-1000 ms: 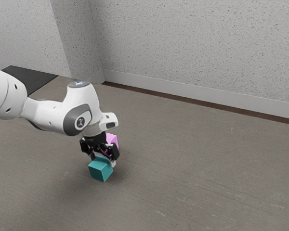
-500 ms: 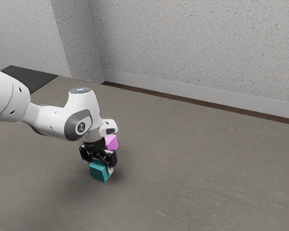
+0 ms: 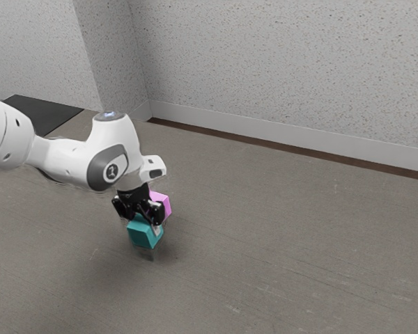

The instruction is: Pick up the blue block with one arm, and put the blue block on the pink block with one arm

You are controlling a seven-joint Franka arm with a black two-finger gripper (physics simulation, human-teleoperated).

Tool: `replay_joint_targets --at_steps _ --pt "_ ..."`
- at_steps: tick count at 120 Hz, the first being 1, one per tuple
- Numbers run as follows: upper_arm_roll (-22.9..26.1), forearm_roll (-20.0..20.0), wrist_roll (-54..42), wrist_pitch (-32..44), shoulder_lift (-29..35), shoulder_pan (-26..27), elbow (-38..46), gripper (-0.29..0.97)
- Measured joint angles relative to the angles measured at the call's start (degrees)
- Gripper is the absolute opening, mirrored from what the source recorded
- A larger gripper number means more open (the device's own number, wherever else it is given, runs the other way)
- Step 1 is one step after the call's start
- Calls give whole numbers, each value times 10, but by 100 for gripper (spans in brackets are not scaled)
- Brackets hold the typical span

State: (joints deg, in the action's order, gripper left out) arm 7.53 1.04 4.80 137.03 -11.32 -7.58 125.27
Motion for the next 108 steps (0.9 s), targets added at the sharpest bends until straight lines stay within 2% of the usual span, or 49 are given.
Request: replay_joint_targets --at_steps 14,47,73,108 --pt "-21 -11 3 -41 -1 -1 -65 33" --pt "-33 -27 0 -131 -79 -7 -206 34" --pt "-37 -24 -13 -202 -114 -11 -256 35" --pt "-34 -21 -37 -250 -144 -12 -304 35"
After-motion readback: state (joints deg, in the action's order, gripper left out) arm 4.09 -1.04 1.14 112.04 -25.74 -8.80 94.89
